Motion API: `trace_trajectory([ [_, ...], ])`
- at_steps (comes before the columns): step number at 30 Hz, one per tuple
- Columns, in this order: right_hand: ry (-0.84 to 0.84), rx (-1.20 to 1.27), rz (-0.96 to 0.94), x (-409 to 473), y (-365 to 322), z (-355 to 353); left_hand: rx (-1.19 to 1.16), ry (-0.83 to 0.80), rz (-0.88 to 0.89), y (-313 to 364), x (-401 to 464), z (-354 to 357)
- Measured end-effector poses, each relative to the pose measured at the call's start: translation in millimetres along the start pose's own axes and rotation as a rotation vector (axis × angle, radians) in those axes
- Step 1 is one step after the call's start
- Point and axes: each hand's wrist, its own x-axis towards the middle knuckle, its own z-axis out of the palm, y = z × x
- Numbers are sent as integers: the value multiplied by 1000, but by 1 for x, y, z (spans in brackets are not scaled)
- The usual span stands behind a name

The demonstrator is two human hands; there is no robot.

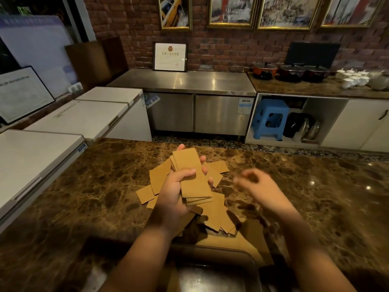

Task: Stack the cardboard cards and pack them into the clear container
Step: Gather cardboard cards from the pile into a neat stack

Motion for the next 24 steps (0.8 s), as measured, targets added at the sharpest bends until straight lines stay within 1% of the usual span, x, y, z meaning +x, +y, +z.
trace_trajectory([
  [1,-58,-298,140,1,14,-5,-25,6,13,1,0,-2],
  [2,-121,-485,276,-2,27,-7,-58,7,11,2,0,-4],
  [3,-181,-576,368,-6,39,-7,-101,-2,-4,3,0,-6],
  [5,-248,-694,441,-14,54,2,-181,-24,-55,2,-1,-6],
  [7,-185,-786,447,-18,66,15,-197,8,-101,-1,1,-5],
  [8,-136,-787,432,-18,69,22,-190,41,-112,-3,2,-3],
  [9,-108,-740,414,-16,73,25,-185,81,-122,-5,3,-2],
  [10,-86,-620,404,-16,74,26,-184,120,-128,-7,4,-2],
  [13,-38,-81,389,-16,77,16,-156,169,-123,-12,5,-5],
  [15,-10,101,337,-20,73,5,-133,174,-144,-14,5,-9],
  [17,93,287,296,-23,63,-7,-64,184,-199,-12,5,-8],
  [19,256,488,204,-23,49,-21,23,203,-235,-13,6,-8],
  [20,300,594,169,-23,39,-27,49,213,-236,-13,8,-5],
  [21,294,715,153,-24,28,-32,66,223,-229,-14,9,-3],
  [23,172,929,153,-27,7,-34,82,228,-231,-16,12,2],
  [24,113,994,156,-27,-2,-32,81,212,-237,-17,12,6],
])
